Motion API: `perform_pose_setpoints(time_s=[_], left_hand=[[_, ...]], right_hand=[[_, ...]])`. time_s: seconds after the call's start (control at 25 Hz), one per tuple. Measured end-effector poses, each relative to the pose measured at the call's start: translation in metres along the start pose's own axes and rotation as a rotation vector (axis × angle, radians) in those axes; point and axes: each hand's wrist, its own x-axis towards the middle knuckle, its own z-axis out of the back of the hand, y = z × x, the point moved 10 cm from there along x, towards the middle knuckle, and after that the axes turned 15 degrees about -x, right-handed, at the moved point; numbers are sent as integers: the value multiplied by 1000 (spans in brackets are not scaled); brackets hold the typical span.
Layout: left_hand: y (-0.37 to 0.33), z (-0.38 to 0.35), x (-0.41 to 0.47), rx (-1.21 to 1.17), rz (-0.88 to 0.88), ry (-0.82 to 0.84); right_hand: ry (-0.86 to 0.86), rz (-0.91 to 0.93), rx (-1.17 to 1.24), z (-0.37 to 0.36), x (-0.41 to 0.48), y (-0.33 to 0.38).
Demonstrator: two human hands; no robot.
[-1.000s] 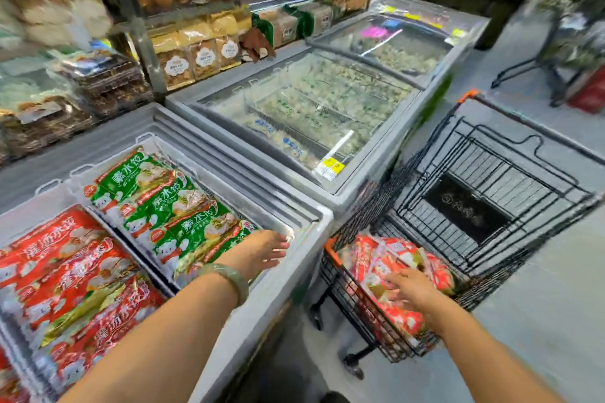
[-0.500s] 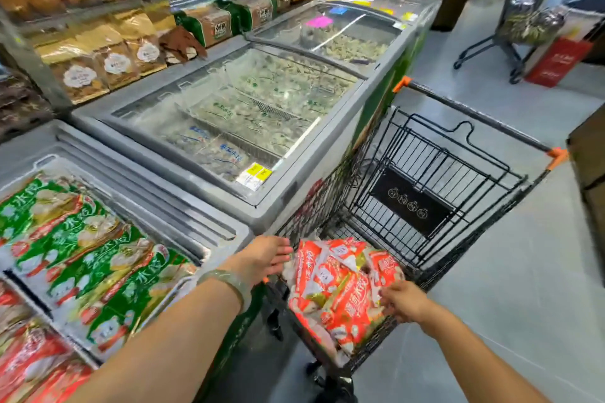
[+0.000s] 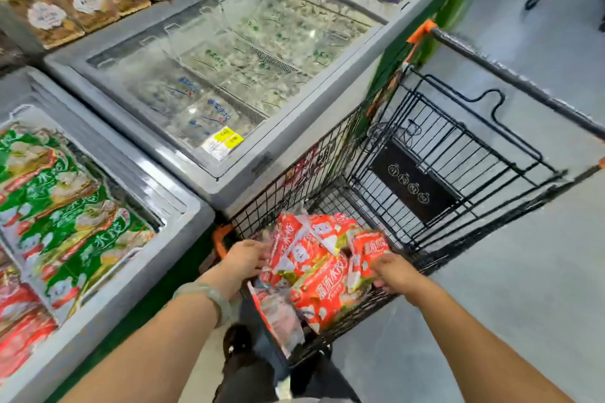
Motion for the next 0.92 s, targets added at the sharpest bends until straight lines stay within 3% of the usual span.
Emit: perform_pose_setpoints(time_s=[0.16, 0.44, 0.6, 0.72, 0.92], left_hand=[[5, 12, 15, 307, -84, -119], [24, 6, 77, 1409, -200, -21], [32, 30, 112, 1973, -125, 26], [47, 41, 128, 2100, -65, 88], [54, 21, 134, 2189, -144, 189]], right_hand=[[89, 30, -53, -29, 23, 8], [225, -43, -16, -102, 49, 7], [288, -73, -3, -137, 59, 4], [312, -101, 13, -153, 65, 1], [310, -151, 51, -162, 72, 3]])
